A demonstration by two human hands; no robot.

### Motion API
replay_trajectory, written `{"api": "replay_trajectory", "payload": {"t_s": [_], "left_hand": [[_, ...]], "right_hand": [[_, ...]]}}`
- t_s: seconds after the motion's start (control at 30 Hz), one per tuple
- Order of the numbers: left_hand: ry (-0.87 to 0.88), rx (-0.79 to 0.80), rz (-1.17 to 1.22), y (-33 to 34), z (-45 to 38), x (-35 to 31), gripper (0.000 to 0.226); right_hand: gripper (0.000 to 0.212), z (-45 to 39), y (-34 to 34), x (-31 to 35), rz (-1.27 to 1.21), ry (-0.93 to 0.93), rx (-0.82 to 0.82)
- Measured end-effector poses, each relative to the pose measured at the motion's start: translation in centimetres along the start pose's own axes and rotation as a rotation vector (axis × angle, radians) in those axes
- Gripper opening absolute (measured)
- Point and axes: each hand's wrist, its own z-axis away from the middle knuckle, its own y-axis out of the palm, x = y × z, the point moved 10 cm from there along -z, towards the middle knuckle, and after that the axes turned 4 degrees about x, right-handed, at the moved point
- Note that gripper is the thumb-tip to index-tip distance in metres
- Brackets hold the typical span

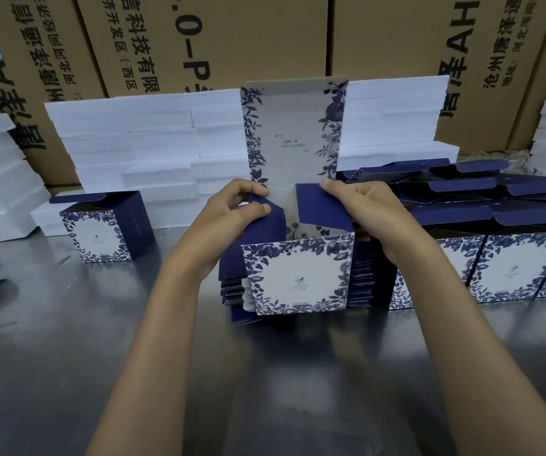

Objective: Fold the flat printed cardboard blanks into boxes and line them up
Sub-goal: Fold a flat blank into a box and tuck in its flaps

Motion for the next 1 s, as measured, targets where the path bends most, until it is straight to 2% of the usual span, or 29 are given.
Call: {"api": "replay_trajectory", "payload": {"t_s": [0.13, 0.37, 0.5, 0.57, 0.67, 0.8, 1.0], "left_hand": [[-0.006, 0.008, -0.013, 0.5, 0.2, -0.2, 0.016], [0.021, -0.017, 0.028, 0.4, 0.1, -0.8, 0.014], [0.038, -0.006, 0.065, 0.9, 0.2, -1.4, 0.013], [0.039, -0.002, 0.08, 1.2, 0.4, -1.7, 0.012], [0.033, -0.013, 0.096, 1.4, 0.9, -2.2, 0.012], [0.019, -0.06, 0.111, 1.4, 2.8, -1.9, 0.014], [0.023, -0.149, 0.183, 1.5, 7.0, -0.5, 0.015]], "right_hand": [[0.029, -0.2, -0.3, -0.1, -0.017, -0.043, -0.001], [0.043, -0.3, -0.9, 0.0, -0.042, -0.037, -0.059], [0.017, -0.1, -1.1, 0.6, -0.136, -0.073, -0.083], [0.013, 0.3, -1.1, 1.1, -0.192, -0.118, -0.074], [0.019, 1.7, -1.0, 1.6, -0.316, -0.171, -0.094], [0.022, 3.7, -0.4, 0.8, -0.473, -0.149, -0.146], [0.02, 7.2, 1.0, -0.4, -0.541, -0.098, -0.179]]}}
